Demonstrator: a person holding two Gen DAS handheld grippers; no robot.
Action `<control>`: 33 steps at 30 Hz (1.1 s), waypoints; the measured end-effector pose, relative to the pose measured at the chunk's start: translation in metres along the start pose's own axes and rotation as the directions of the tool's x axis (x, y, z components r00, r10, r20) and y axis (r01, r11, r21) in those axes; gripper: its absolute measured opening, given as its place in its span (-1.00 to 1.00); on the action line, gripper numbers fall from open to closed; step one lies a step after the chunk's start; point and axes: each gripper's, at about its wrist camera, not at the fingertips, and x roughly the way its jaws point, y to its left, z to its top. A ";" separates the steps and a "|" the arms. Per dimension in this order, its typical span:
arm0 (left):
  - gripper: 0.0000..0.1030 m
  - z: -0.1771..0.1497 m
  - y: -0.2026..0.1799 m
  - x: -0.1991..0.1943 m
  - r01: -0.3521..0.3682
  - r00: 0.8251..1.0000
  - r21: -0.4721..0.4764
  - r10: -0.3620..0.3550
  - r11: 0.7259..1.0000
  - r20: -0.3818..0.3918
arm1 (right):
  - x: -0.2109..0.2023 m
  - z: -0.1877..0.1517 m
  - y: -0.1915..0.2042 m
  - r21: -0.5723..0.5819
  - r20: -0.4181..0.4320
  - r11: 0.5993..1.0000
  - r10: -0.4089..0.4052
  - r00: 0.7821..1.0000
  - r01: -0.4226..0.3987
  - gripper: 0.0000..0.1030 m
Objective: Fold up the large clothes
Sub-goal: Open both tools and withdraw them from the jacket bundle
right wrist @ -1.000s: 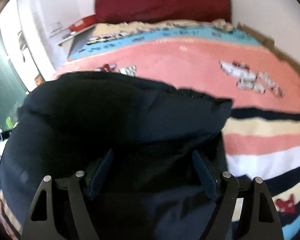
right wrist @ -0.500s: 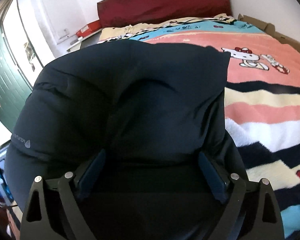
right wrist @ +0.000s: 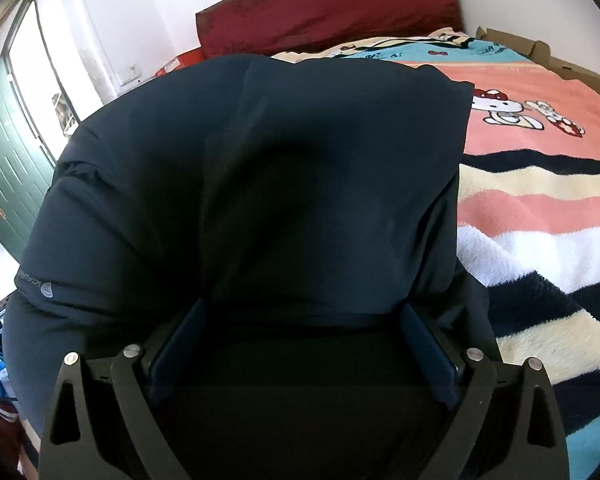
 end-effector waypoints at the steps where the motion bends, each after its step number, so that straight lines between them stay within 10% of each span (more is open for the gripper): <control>1: 0.34 0.000 -0.002 0.000 -0.002 1.000 0.001 0.002 1.000 -0.002 | 0.000 -0.001 0.000 0.000 0.000 1.000 0.001 1.000 -0.001 0.83; 18: 0.35 0.002 -0.003 0.003 -0.031 0.998 0.000 0.031 1.000 -0.055 | -0.002 -0.003 0.001 0.004 -0.026 1.000 -0.016 1.000 0.016 0.83; 24: 0.33 0.046 -0.016 -0.028 -0.014 0.998 0.050 0.016 0.999 -0.058 | -0.026 0.022 0.019 -0.040 -0.049 0.993 -0.109 0.993 0.107 0.84; 33: 0.34 0.111 -0.069 0.024 0.035 0.995 0.122 -0.023 0.992 -0.100 | -0.022 0.086 0.097 -0.196 0.020 0.981 -0.013 1.000 0.016 0.84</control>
